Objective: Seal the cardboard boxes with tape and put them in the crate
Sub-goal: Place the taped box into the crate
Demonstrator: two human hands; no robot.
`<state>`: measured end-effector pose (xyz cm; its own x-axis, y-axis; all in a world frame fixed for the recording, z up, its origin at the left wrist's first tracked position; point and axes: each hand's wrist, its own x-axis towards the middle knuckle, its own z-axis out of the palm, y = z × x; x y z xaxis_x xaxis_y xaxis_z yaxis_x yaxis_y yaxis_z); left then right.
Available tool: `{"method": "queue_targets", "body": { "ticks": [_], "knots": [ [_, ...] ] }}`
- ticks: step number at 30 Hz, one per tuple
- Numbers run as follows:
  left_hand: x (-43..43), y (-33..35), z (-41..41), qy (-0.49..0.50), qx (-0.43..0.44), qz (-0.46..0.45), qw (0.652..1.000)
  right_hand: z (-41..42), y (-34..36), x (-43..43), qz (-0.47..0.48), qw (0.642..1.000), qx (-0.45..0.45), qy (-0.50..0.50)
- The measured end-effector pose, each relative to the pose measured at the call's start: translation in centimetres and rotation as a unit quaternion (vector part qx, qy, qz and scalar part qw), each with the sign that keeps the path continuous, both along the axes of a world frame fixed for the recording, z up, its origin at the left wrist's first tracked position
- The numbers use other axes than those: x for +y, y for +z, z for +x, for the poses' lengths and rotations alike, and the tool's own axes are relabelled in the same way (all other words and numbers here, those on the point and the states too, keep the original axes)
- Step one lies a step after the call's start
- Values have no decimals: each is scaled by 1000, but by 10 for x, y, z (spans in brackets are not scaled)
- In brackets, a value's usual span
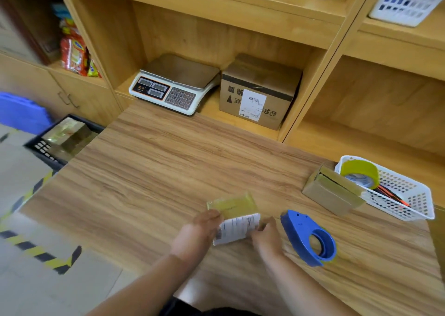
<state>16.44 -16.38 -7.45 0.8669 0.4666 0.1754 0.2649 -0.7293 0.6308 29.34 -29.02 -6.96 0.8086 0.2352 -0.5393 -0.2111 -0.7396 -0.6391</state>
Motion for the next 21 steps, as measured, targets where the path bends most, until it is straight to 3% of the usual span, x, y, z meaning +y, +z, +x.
{"method": "queue_targets", "body": {
  "ticks": [2,5,10,17,21],
  "knots": [
    [-14,-4,-2,-3,14,2,1000,5,-2,-16,-5,999,-24,21],
    [-31,-12,-11,87,56,-71,992,8,-5,-31,17,999,-25,42],
    [-45,-14,-22,236,151,-254,926,-5,-8,-29,58,995,-14,75],
    [-38,1,-53,321,72,-291,898,-40,-4,4,117,983,-27,138],
    [-18,19,-84,387,-27,-315,866,-66,5,38,161,973,-5,166]
  ]
}}
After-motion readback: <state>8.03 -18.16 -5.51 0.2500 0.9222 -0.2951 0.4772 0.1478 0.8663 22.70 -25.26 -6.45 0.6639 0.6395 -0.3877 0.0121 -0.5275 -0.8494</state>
